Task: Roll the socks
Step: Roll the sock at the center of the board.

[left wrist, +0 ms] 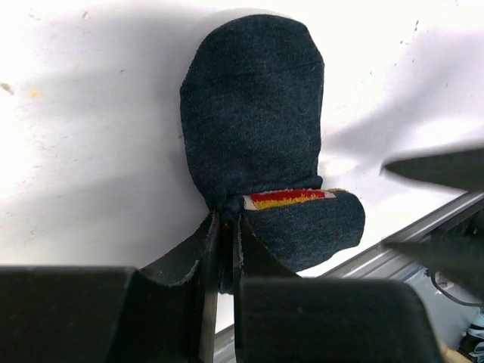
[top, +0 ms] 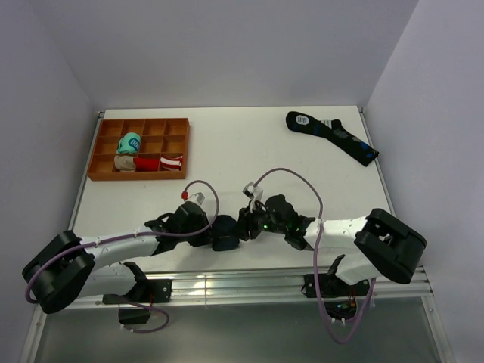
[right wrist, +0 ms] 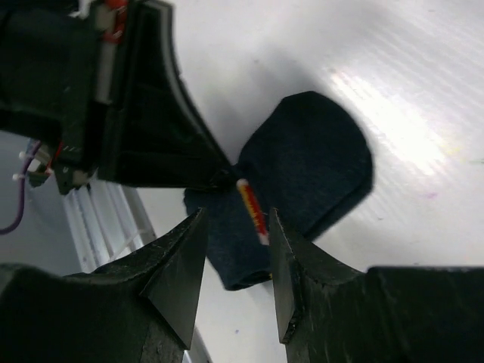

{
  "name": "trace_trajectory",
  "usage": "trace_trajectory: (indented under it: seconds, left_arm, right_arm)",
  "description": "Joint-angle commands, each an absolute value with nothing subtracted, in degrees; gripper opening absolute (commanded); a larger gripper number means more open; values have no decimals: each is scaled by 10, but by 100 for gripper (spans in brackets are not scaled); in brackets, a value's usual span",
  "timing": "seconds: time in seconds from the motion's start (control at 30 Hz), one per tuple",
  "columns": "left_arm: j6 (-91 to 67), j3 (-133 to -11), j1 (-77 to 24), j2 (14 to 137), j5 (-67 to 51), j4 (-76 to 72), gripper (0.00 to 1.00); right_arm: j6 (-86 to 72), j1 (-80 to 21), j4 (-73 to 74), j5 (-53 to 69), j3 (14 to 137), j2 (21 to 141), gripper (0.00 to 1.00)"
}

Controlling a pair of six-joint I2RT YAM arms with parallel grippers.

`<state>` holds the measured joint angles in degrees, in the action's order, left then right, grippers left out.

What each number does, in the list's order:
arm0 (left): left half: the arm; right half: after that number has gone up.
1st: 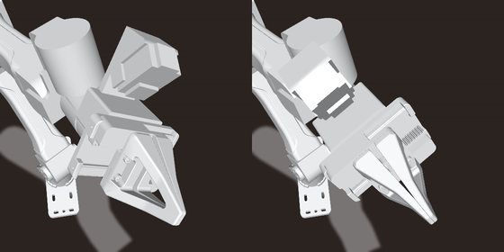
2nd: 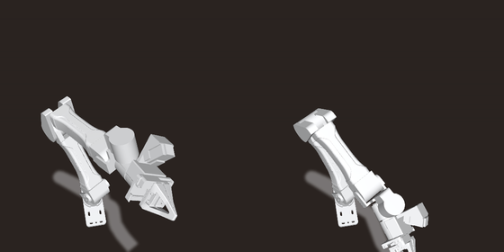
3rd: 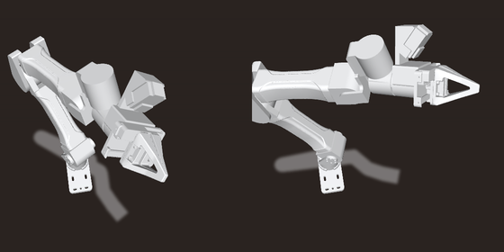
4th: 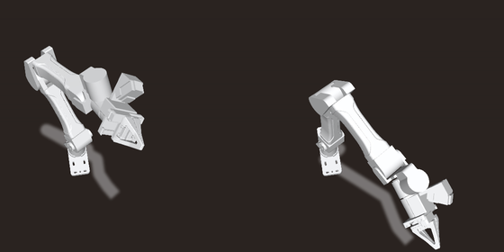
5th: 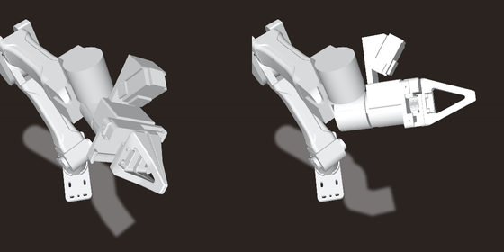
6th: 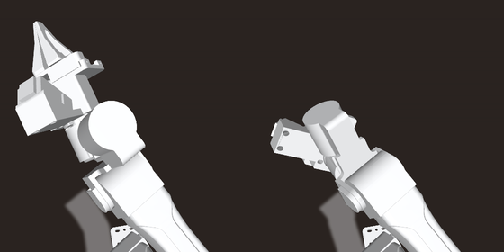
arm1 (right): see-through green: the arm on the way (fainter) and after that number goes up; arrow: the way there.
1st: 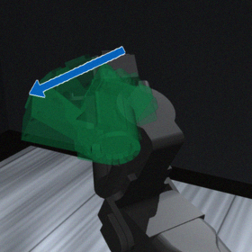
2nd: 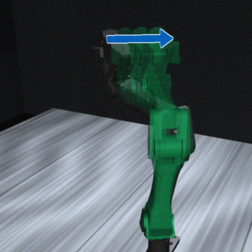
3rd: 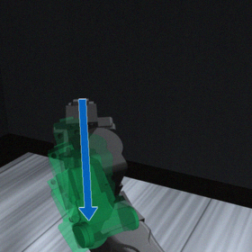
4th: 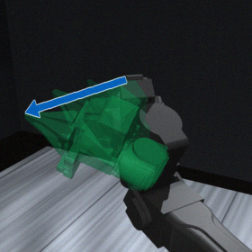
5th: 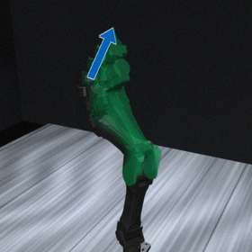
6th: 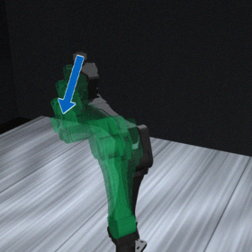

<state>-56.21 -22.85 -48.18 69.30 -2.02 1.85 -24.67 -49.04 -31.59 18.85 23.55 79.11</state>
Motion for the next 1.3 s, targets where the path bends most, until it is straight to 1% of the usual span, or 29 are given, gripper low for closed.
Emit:
trace_trajectory:
  seconds: [0.0,0.17,0.27,0.37,0.5,0.8,1.27]
  left_arm:
    - [-540,-227,-474,685,-34,62,0]
    - [-535,-232,-467,686,-42,69,1]
    - [-535,-234,-465,687,-46,69,0]
    - [-534,-232,-461,690,-48,67,0]
    - [-533,-233,-457,695,-53,63,0]
    - [-528,-241,-453,712,-60,60,0]
    - [-523,-241,-439,726,-74,50,0]
  right_arm:
    - [-239,-515,-411,162,211,774,46]
    - [-231,-552,-432,123,193,780,46]
    - [-234,-562,-447,120,178,781,46]
    - [-232,-574,-442,111,174,787,50]
    - [-229,-591,-442,91,173,801,50]
    - [-229,-608,-453,44,161,817,51]
    - [-246,-636,-501,26,140,856,56]
